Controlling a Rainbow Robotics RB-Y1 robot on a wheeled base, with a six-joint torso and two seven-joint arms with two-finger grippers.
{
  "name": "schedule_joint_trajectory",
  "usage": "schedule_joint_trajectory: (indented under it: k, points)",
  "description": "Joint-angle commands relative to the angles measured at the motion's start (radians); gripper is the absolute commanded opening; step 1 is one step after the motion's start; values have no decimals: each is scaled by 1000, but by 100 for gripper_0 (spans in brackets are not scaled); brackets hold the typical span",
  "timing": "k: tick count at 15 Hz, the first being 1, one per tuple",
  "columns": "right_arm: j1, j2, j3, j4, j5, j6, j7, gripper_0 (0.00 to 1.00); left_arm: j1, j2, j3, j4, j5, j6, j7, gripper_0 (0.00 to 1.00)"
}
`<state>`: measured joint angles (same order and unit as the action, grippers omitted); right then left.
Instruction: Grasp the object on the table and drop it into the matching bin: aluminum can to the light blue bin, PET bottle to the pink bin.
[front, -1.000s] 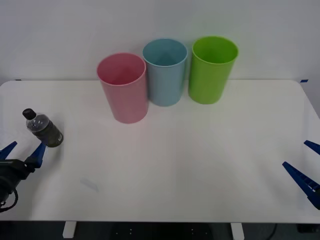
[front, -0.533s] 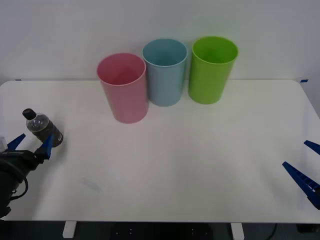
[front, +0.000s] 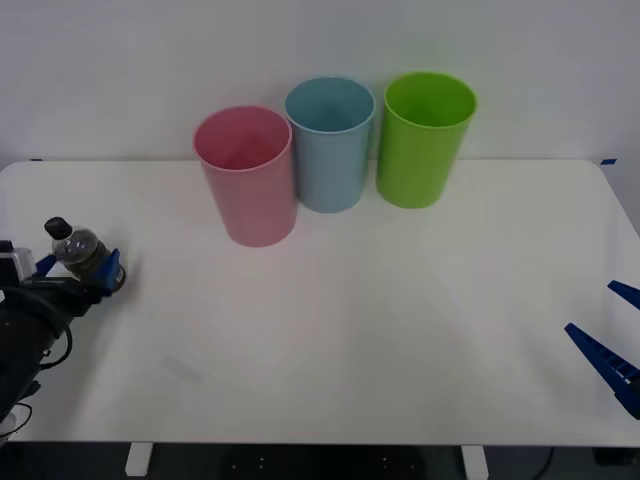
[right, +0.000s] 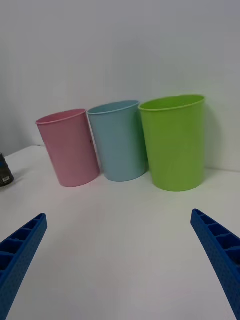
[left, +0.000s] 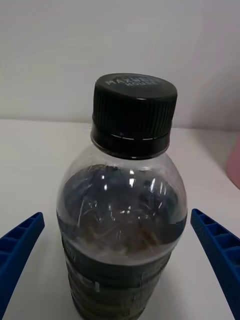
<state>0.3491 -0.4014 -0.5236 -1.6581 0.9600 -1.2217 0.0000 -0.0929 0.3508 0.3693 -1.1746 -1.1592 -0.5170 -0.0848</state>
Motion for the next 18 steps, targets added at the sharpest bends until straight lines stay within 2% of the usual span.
schedule_joint_trajectory:
  k: [1, 7, 9, 10, 11, 18]
  points:
    - [0, 0, 0, 0, 0, 0, 0, 100, -37, -1, 8, 36, -19, 0, -9, 100]
    - [0, 0, 0, 0, 0, 0, 0, 100, -59, -1, 8, 56, -30, 2, -12, 100]
    - [0, 0, 0, 0, 0, 0, 0, 100, -59, -1, 8, 55, -30, 2, -15, 30]
    - [0, 0, 0, 0, 0, 0, 0, 100, -59, -3, 6, 56, -30, 2, -15, 10]
    - [0, 0, 0, 0, 0, 0, 0, 100, -59, -1, 8, 55, -30, 2, -15, 1]
    - [0, 0, 0, 0, 0, 0, 0, 100, -57, -1, 6, 55, -25, -5, -23, 0]
